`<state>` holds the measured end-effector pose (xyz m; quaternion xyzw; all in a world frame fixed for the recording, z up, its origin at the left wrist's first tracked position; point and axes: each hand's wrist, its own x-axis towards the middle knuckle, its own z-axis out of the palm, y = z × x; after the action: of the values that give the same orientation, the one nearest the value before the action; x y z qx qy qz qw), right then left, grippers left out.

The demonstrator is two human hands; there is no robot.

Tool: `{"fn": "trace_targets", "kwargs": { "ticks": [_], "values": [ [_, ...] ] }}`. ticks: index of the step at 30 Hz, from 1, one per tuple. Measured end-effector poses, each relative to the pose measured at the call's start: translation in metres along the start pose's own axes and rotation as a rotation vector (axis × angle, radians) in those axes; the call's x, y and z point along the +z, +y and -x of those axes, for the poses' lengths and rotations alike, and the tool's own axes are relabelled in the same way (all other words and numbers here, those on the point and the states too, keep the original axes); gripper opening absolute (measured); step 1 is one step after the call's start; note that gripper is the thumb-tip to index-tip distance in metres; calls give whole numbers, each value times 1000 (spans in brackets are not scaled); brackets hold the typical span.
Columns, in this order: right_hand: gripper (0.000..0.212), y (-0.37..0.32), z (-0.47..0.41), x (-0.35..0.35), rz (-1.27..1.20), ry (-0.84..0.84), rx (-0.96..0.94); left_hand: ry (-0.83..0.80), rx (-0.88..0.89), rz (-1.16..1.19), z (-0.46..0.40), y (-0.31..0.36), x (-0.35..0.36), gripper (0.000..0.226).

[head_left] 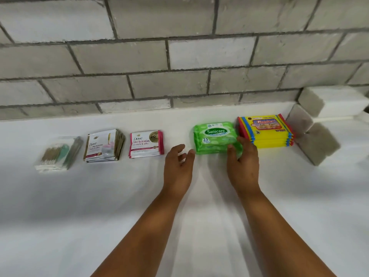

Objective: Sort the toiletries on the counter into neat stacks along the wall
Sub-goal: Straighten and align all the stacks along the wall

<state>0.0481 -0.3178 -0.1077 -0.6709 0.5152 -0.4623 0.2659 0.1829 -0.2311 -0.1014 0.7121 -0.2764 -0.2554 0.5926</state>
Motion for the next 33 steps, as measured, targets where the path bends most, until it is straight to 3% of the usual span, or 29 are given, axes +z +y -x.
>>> {"fn": "trace_targets", "kwargs": {
  "ticks": [6,14,25,33],
  "values": [
    [44,20,-11,3,-15,-135,-19,-73,60,-97,-12,3,40,44],
    [52,24,-23,9,31,-184,-21,19,118,-249,-19,8,60,41],
    [45,20,-19,19,19,-260,-71,74,112,-284,-21,5,47,42],
    [62,7,-5,41,7,-327,-105,122,98,-287,-26,1,17,40]
  ]
}}
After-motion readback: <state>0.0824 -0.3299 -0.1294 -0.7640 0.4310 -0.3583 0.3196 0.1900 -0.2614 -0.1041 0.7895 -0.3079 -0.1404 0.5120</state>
